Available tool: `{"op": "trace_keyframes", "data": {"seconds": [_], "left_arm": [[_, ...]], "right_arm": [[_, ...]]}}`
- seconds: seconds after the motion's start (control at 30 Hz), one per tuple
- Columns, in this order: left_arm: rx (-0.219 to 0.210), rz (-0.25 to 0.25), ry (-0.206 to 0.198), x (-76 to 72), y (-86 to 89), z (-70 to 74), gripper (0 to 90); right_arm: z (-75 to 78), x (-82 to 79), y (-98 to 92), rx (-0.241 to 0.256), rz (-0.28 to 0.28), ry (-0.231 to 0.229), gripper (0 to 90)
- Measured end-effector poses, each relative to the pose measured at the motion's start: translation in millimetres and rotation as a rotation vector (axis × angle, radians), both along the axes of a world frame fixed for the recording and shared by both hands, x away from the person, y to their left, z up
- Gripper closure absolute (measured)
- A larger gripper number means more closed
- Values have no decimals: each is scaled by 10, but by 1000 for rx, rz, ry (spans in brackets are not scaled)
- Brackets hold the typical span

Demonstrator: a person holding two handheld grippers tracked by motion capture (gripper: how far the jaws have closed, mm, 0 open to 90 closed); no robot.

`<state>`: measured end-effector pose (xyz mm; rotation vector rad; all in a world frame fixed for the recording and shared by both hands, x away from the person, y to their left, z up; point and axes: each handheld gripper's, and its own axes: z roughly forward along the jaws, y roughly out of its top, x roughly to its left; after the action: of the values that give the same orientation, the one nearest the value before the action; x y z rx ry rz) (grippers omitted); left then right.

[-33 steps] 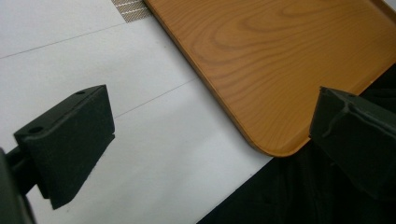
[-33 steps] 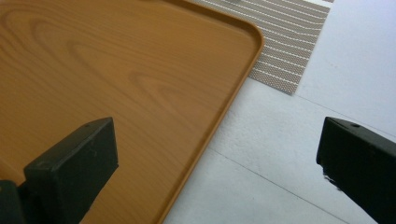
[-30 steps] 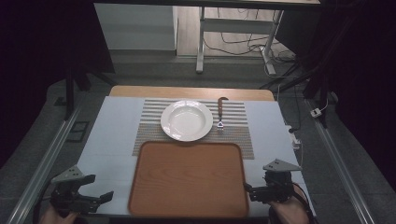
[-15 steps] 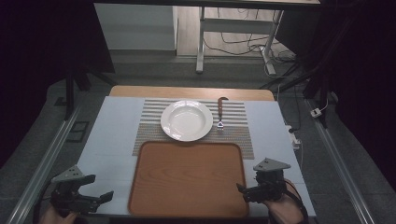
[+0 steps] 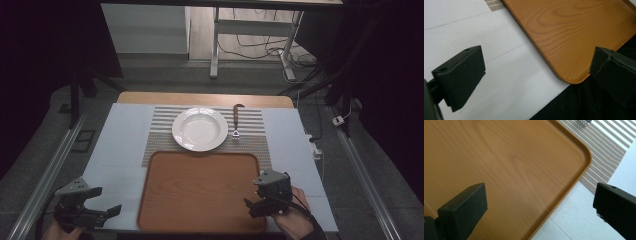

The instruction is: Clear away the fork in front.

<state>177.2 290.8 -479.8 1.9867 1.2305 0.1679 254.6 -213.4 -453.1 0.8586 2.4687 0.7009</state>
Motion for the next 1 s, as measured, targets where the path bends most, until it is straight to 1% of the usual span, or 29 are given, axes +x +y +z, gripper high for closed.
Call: {"op": "trace_keyframes", "data": {"seconds": [0.13,0.27,0.4,0.43,0.57,0.7,0.77,0.87,1.0], "left_arm": [[0,1,0,1,1,-1,0],[1,1,0,0,-1,-1,0],[0,2,1,1,1,-1,0],[-1,2,1,1,1,-1,0],[0,2,2,2,1,-1,0],[-1,2,2,1,2,-1,0],[-1,2,3,2,1,-1,0],[0,2,2,3,1,-2,0],[-1,3,4,4,1,-3,0]], "right_arm": [[-11,5,95,-68,27,-30,0],[-22,23,176,-123,46,-58,0],[-41,53,247,-169,54,-71,5],[-51,78,284,-188,58,-74,5],[-61,105,325,-201,61,-81,5],[-60,161,393,-232,72,-98,4],[-62,167,413,-232,71,-103,4],[-53,229,472,-255,85,-118,4],[-38,284,507,-260,95,-123,3]]}}
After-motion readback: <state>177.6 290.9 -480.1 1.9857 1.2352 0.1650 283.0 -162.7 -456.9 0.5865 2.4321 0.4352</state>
